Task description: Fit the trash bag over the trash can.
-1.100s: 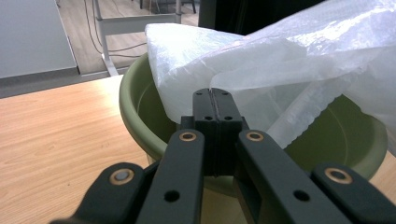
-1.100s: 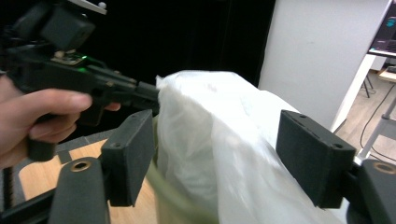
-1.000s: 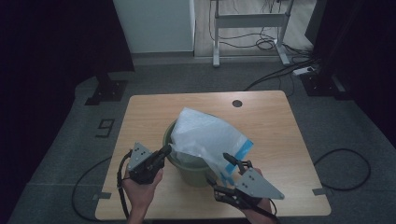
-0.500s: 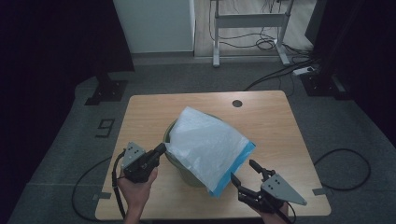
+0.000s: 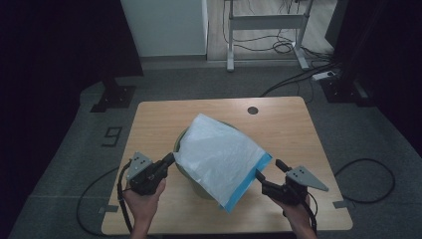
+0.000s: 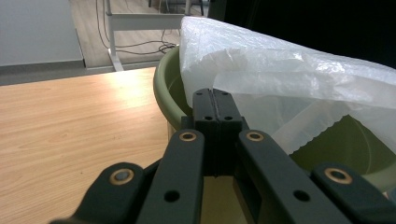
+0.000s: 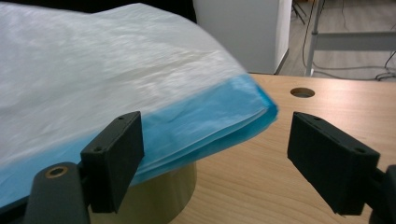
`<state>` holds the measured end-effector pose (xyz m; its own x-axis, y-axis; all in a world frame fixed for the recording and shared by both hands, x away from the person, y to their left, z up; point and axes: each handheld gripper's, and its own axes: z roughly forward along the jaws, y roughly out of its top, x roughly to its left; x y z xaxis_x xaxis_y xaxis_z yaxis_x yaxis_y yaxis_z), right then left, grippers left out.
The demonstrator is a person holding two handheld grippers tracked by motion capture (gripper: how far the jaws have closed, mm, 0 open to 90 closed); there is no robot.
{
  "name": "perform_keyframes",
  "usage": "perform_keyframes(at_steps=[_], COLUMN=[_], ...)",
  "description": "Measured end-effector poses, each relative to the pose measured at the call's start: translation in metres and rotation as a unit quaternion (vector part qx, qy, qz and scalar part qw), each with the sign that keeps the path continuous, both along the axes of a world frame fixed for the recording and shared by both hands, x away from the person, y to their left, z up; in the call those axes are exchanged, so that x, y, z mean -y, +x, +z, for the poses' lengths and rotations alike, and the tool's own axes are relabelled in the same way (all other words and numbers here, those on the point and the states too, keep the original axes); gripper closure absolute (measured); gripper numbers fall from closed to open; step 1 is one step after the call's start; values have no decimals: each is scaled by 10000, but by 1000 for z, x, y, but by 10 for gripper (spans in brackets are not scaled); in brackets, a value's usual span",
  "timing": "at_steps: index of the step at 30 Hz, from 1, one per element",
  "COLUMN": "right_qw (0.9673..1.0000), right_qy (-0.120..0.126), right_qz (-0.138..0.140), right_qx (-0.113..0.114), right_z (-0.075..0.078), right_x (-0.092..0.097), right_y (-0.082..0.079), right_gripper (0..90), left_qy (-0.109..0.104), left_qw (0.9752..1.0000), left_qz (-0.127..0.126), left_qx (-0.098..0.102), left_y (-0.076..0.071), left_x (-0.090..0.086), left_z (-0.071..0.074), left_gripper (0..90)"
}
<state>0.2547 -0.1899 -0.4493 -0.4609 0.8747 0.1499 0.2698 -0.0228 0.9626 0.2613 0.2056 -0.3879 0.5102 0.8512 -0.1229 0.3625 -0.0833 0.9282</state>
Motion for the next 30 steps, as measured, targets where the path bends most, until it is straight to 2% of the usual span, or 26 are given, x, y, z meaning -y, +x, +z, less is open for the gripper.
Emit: perform_keyframes(at_steps=[4,6,10,12,16,19,20,24,28,29,30], right_qw=[9999,9993,9977,9974,9957,9962,9963,9967,9971,9970,9970], right_qy=[128,300,506,526,590,453,432,409,390,410,426], right_qz=[67,183,415,469,698,733,728,699,598,539,477], right_qx=[-68,-104,-150,-178,-172,-153,-132,38,278,365,444], right_z=[-1,-2,-4,-5,-7,-5,-4,9,32,40,47], right_x=[6,11,15,15,12,10,10,10,12,13,15], right_y=[13,22,34,36,36,33,32,28,25,25,25], right_gripper=[165,171,242,319,583,793,837,888,890,891,890], left_qy=[-31,-34,-33,-36,-51,-59,-64,-72,-68,-69,-56], left_qw=[10000,10000,10000,10000,10000,10000,10000,10000,9999,9998,9997], left_qz=[4,7,3,1,-9,-21,-27,-66,-121,-146,-168], left_qx=[-28,-37,-35,-41,-44,-34,-29,-9,56,102,138], left_y=[1,2,2,3,3,2,2,1,0,-1,-1], left_x=[-2,-2,-2,-3,-3,-3,-3,-2,0,0,1], left_z=[-1,-2,-2,-2,-2,-2,-2,-1,1,2,2], left_gripper=[900,900,900,900,900,900,900,900,900,875,807])
